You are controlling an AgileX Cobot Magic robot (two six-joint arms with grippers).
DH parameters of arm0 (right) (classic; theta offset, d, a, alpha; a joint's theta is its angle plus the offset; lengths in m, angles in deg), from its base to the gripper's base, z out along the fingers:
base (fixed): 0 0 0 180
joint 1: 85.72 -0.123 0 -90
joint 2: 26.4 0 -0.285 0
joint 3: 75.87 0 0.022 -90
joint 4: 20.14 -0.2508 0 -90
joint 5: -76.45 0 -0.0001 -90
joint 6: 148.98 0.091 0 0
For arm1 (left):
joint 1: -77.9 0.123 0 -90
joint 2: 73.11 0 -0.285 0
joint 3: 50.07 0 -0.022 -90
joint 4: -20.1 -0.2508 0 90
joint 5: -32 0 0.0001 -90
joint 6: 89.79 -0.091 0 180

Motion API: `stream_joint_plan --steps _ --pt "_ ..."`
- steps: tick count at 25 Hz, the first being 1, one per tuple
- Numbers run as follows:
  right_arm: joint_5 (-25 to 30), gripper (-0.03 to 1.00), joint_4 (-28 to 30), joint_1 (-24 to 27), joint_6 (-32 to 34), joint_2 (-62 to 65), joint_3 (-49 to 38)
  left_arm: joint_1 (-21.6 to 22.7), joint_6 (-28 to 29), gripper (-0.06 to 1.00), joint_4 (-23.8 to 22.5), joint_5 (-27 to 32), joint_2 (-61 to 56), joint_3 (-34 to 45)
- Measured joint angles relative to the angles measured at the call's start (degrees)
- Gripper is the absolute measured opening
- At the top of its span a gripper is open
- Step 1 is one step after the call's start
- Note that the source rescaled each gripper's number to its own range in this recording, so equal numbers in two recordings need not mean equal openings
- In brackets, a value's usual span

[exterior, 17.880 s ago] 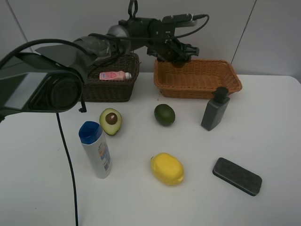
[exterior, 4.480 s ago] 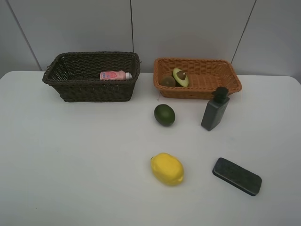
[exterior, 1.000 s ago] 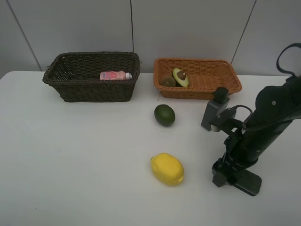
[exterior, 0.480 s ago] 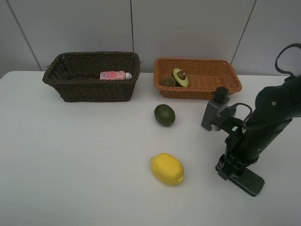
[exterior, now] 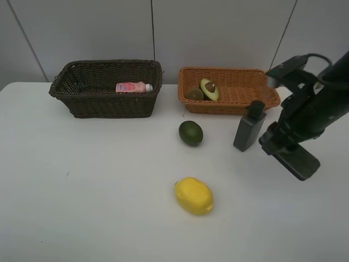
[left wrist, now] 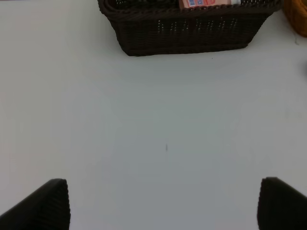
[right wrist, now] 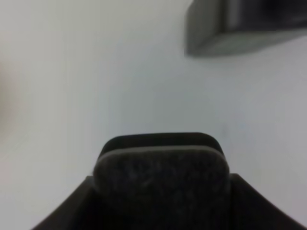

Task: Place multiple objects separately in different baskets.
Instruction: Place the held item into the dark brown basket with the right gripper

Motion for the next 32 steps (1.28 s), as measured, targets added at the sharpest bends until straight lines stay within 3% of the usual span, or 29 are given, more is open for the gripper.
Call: stream_joint_plan --steps 4,7,12,16,20,24,32 --pt "-1.79 0.28 1.79 0.00 5.66 2.89 7.16 0.00 0.00 1.00 0.00 0.00 0.00 0.00" --pt "-7.28 0.28 1.52 0.00 7.10 1.51 11.37 0.00 0.00 1.00 0.00 0.00 0.00 0.00" --pt "-23.95 0.28 -4.01 0.00 8.11 -4.65 15.89 0.00 0.00 1.00 0.00 0.00 0.00 0.00" --pt "-40.81 0.27 -11.31 -1.07 7.86 -12.50 20.12 0.00 0.00 1.00 0.00 0.00 0.00 0.00" --pt "-50.73 0.27 -12.70 -5.03 7.84 -22.63 27.87 0.00 0.00 1.00 0.00 0.00 0.00 0.00" --pt "-51.93 0.27 -12.82 -9.02 7.84 -34.37 39.24 0.00 0.00 1.00 0.00 0.00 0.00 0.00" --pt "-46.46 0.27 -12.82 -13.65 7.79 -52.50 58.72 0.00 0.00 1.00 0.00 0.00 0.00 0.00"
